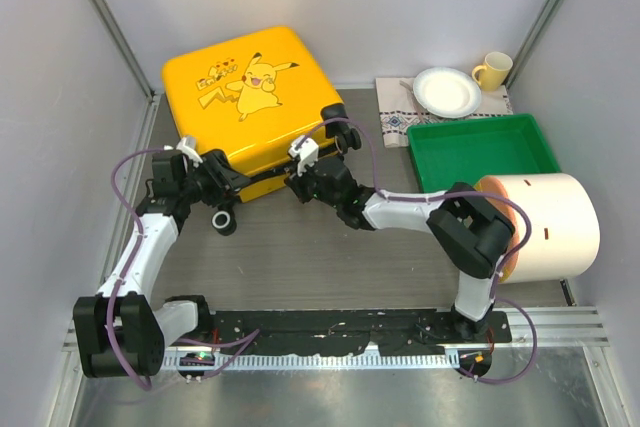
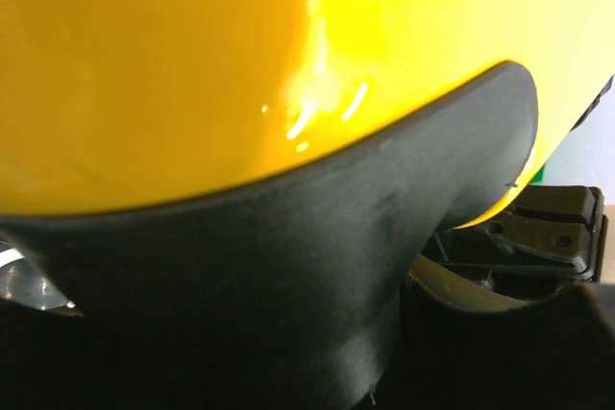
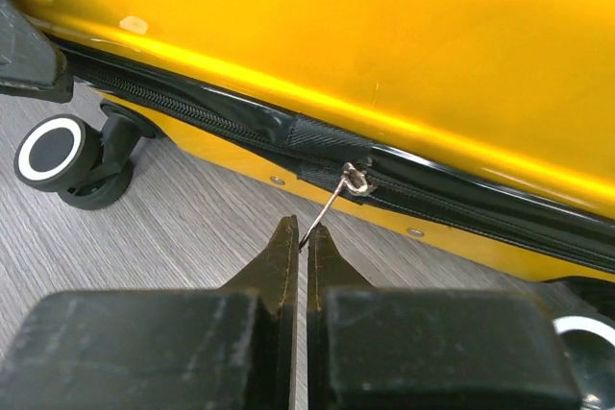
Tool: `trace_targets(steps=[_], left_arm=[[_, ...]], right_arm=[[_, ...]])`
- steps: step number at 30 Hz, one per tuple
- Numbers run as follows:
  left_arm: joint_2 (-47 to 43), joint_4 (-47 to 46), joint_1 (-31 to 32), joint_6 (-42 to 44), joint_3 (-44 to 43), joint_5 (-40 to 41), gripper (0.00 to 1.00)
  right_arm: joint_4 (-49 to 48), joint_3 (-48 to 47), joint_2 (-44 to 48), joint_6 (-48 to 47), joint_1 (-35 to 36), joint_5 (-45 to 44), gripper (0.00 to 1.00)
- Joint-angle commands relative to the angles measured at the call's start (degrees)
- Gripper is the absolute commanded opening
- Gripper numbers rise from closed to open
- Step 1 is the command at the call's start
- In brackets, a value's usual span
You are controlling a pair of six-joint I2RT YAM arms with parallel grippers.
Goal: Open, take out, and arrange the luggage
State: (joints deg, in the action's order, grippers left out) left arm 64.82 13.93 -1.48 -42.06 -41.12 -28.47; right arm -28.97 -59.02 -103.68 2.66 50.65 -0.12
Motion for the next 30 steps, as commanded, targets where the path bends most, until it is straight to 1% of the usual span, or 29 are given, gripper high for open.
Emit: trace_targets(steps=[1, 5, 8, 13, 15, 20, 21, 22, 24, 26, 28, 30], left_arm=[[3.56, -7.52, 3.14, 3.04, -1.15, -0.8, 0.0], [4.18, -8.04, 3.23, 2.87, -0.8, -0.71, 0.0], [4.35, -8.4, 3.23, 2.51, -0.62, -0.62, 0.0], [4.44, -8.66, 3.15, 2.51, -0.62, -0.27, 0.0], [4.35, -8.57, 3.15, 2.69, -0.8, -0.18, 0.0], [4.09, -8.48, 3.15, 2.78, -0.62, -0.27, 0.0], [4.0, -8.57, 3.15, 2.86, -0.62, -0.36, 0.0], [3.83, -8.49, 3.23, 3.04, -0.62, -0.27, 0.0], [3.74, -8.22, 3.15, 3.13, -0.8, -0.1, 0.0], [3.91, -8.22, 3.15, 3.13, -0.8, -0.09, 0.0], [4.0, -8.13, 3.15, 3.04, -0.8, -0.27, 0.0], [4.26, -8.22, 3.23, 3.13, -0.97, -0.45, 0.0]], right_arm=[[-8.11, -7.67, -4.06, 5.69, 11.47, 19.62, 0.01], [-9.88, -11.54, -7.93, 4.91, 14.03, 20.95, 0.01], [-11.27, -12.78, -8.64, 5.6, 14.56, 22.61, 0.01], [-11.46, -12.17, -7.24, 5.69, 15.18, 21.66, 0.01], [-12.68, -9.1, -4.88, 5.78, 14.13, 19.21, 0.01], [-13.12, 0.56, 1.8, 5.34, 9.12, 18.75, 0.01], [-12.78, 1.88, 2.94, 5.26, 6.76, 18.84, 0.01], [-11.73, 2.77, 5.39, 5.17, 5.35, 19.1, 0.01], [-7.52, 5.05, 7.51, 3.42, 1.58, 19.19, 0.01], [-3.31, 6.81, 10.15, 1.05, -0.72, 19.1, 0.01], [-2.32, 9.61, 11.65, -0.45, -4.05, 18.93, 0.01], [-3.37, 11.29, 13.41, -1.86, -6.08, 19.19, 0.01]])
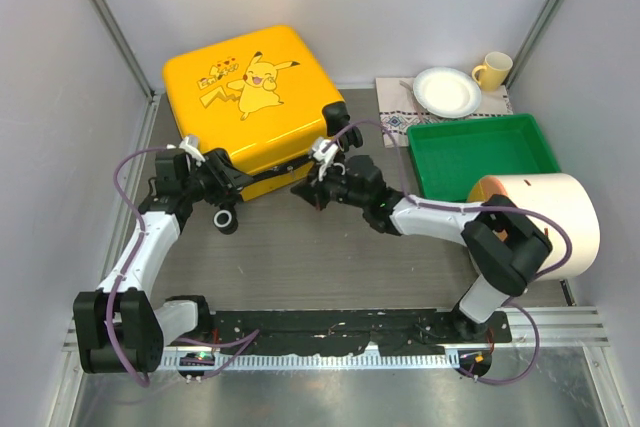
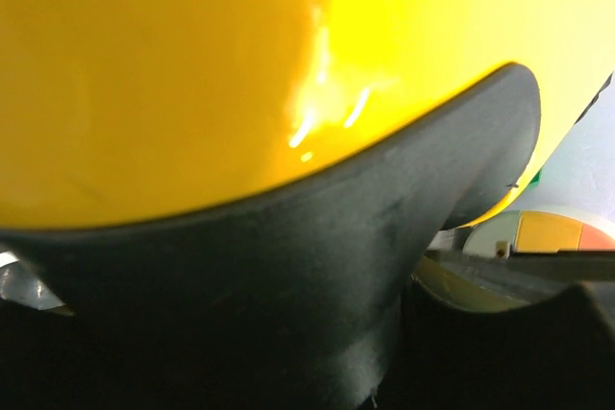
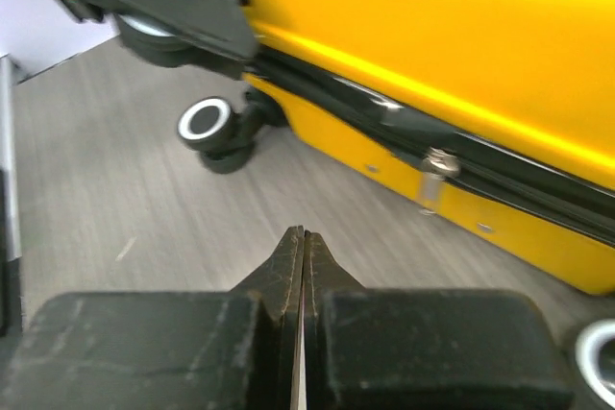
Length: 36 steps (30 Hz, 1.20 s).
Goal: Open, take out, and arrange the luggage
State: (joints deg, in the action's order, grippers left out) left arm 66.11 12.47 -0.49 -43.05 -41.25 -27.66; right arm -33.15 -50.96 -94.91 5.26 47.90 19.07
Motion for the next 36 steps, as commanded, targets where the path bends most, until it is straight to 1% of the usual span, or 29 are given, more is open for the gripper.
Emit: trace_targets(steps=[1, 4, 6, 8, 9, 10, 11, 13, 14, 16, 17, 20, 25, 26, 28, 30, 32, 33, 36], left_arm=[[2.98, -6.76, 2.16, 4.11, -0.84, -1.26, 0.0], [3.06, -6.67, 2.16, 4.2, -0.93, -1.43, 0.0], [3.24, -6.76, 2.16, 4.2, -1.02, -1.52, 0.0], [3.41, -6.76, 2.16, 4.2, -0.93, -1.61, 0.0], [3.42, -6.67, 2.25, 4.2, -0.93, -1.61, 0.0], [3.33, -6.67, 2.16, 4.2, -1.11, -1.69, 0.0], [3.24, -6.76, 2.16, 4.2, -1.02, -1.61, 0.0], [3.24, -6.58, 2.16, 4.37, -1.11, -1.7, 0.0], [3.15, -6.49, 2.16, 4.46, -1.28, -1.78, 0.0], [3.15, -6.32, 2.16, 4.64, -1.28, -1.78, 0.0], [3.06, -6.32, 2.16, 4.64, -1.37, -1.78, 0.0], [3.06, -6.14, 2.16, 4.46, -1.28, -1.7, 0.0], [3.41, -6.58, 2.25, 4.2, -1.11, -1.61, 0.0], [3.33, -6.67, 2.16, 4.2, -1.11, -1.52, 0.0], [3.24, -6.67, 2.16, 4.02, -1.11, -1.43, 0.0], [3.15, -6.67, 2.16, 3.85, -0.93, -1.43, 0.0], [2.98, -6.58, 2.25, 3.85, -0.76, -1.34, 0.0], [3.06, -6.67, 2.16, 3.85, -0.58, -1.26, 0.0], [2.89, -6.76, 2.16, 3.76, -0.23, -1.08, 0.0]], right_arm=[[0.72, 3.76, 5.0, -4.9, -4.91, 0.26, 0.01], [0.63, 3.76, 5.0, -4.91, -6.85, 2.02, 0.01], [-0.34, 3.59, 3.96, -7.27, -7.64, 2.2, 0.01], [2.36, 0.61, 2.37, -7.8, -7.65, 2.29, 0.01], [3.25, -0.71, 0.71, -7.37, -7.65, 1.68, 0.22], [4.05, -3.16, -0.26, -6.41, -7.73, 1.76, 0.34], [5.01, -4.23, -1.05, -5.62, -7.65, 1.76, 0.5], [4.76, -6.16, -3.16, -3.52, -7.65, 3.6, 0.57], [4.58, -6.69, -3.87, -2.8, -7.65, 4.04, 0.62], [4.58, -8.62, -6.06, -1.48, -7.65, 4.48, 0.65], [5.02, -9.15, -6.77, -1.22, -7.65, 4.22, 0.76], [5.9, -10.91, -9.06, -0.6, -7.12, -0.24, 0.77], [7.3, -13.55, -11.87, 0.1, -4.41, -8.42, 0.72], [7.48, -13.99, -12.66, 0.19, -4.05, -12.26, 0.71], [8.36, -15.48, -13.28, 0.72, -3.17, -15.89, 0.69], [8.71, -16.45, -13.98, 0.98, -2.03, -22.2, 0.65], [8.97, -17.42, -14.33, 1.16, -1.15, -25.47, 0.64], [9.06, -17.68, -14.6, 1.16, -0.79, -28.62, 0.64], [9.77, -19.17, -14.95, 0.98, 0.17, -32.51, 0.61]])
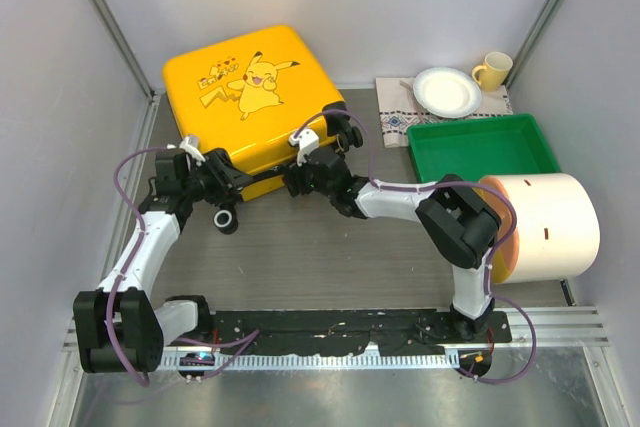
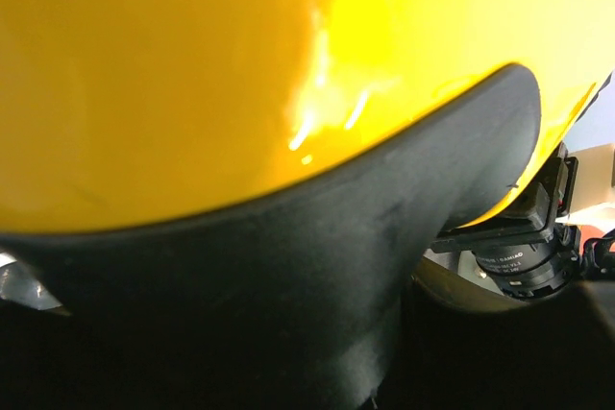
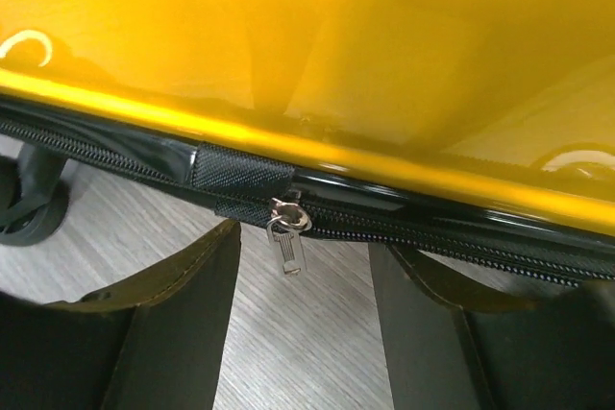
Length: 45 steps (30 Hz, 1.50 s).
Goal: Open, take out, and arrange the luggage
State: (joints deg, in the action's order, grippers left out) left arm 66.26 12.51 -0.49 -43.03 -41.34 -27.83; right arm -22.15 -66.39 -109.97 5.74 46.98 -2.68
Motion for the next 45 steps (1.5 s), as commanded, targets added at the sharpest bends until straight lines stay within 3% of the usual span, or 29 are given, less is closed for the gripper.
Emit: trace_targets(steps=[1, 5, 9, 14, 21, 27, 37, 45], left_arm=[[2.73, -6.89, 2.16, 3.74, -0.14, -0.99, 0.0], [2.65, -6.71, 2.16, 3.91, -0.23, -0.64, 0.0], [2.47, -6.54, 2.16, 4.09, -0.14, -0.47, 0.0], [2.65, -6.45, 2.25, 4.18, -0.05, -0.2, 0.0], [3.26, -5.92, 2.16, 4.7, -0.49, 0.24, 0.0], [3.96, -6.01, 2.16, 4.97, -0.85, -0.2, 0.0], [4.23, -6.45, 3.39, 5.06, -1.11, -0.38, 0.0], [4.49, -5.92, 3.48, 4.88, -1.28, 1.02, 0.0]], right_arm=[[-0.79, -4.36, 0.02, 0.33, 1.18, -11.29, 0.58], [2.45, -5.85, -0.33, -0.72, 1.27, -12.61, 0.18], [3.08, -3.06, 2.83, -2.83, 0.13, -8.76, 0.01], [2.99, 0.29, 6.08, -3.89, -3.99, 6.32, 0.01], [1.76, 1.26, 6.26, -7.13, -9.97, 13.22, 0.01], [1.85, 1.53, 6.7, -8.47, -10.86, 18.22, 0.01], [-4.56, -3.91, 1.44, -0.65, 5.55, 22.71, 0.01], [-10.97, -11.65, -5.42, 3.49, 11.2, 24.82, 0.01]])
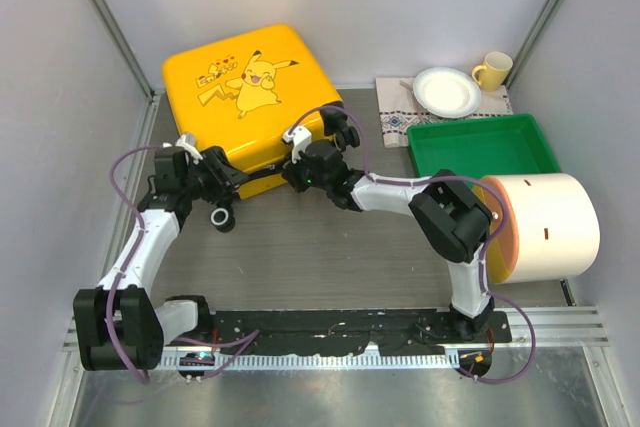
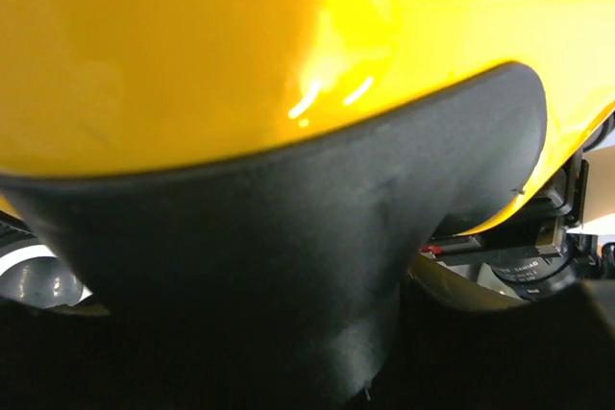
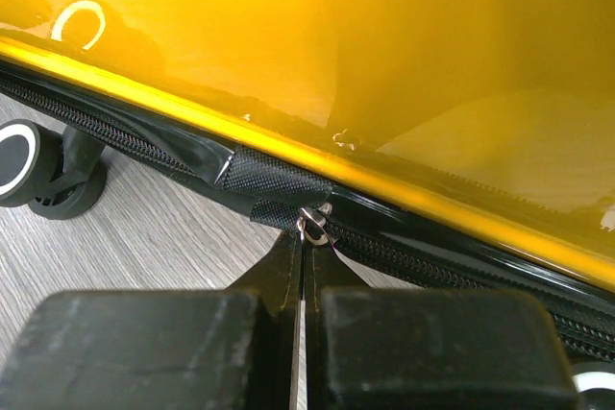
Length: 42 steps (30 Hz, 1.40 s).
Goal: Open, take out, and arrange the luggage
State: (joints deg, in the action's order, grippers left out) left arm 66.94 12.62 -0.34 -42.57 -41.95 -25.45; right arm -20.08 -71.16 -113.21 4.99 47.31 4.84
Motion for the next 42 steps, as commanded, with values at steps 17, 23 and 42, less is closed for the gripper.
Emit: trace_targets(steps=[17, 23, 42], left_arm=[[3.73, -5.94, 3.33, 3.72, -0.06, -0.04, 0.0], [4.69, -5.42, 3.33, 4.07, -0.94, 0.05, 0.0], [5.57, -4.54, 3.33, 4.68, -1.73, 0.4, 0.0]], right_arm=[[-1.91, 8.22, 10.28, -3.75, -7.57, 7.47, 0.01], [2.67, 9.19, 11.87, -7.71, -9.78, 2.28, 0.01], [6.8, 8.05, 11.08, -8.42, -13.82, -5.64, 0.01]])
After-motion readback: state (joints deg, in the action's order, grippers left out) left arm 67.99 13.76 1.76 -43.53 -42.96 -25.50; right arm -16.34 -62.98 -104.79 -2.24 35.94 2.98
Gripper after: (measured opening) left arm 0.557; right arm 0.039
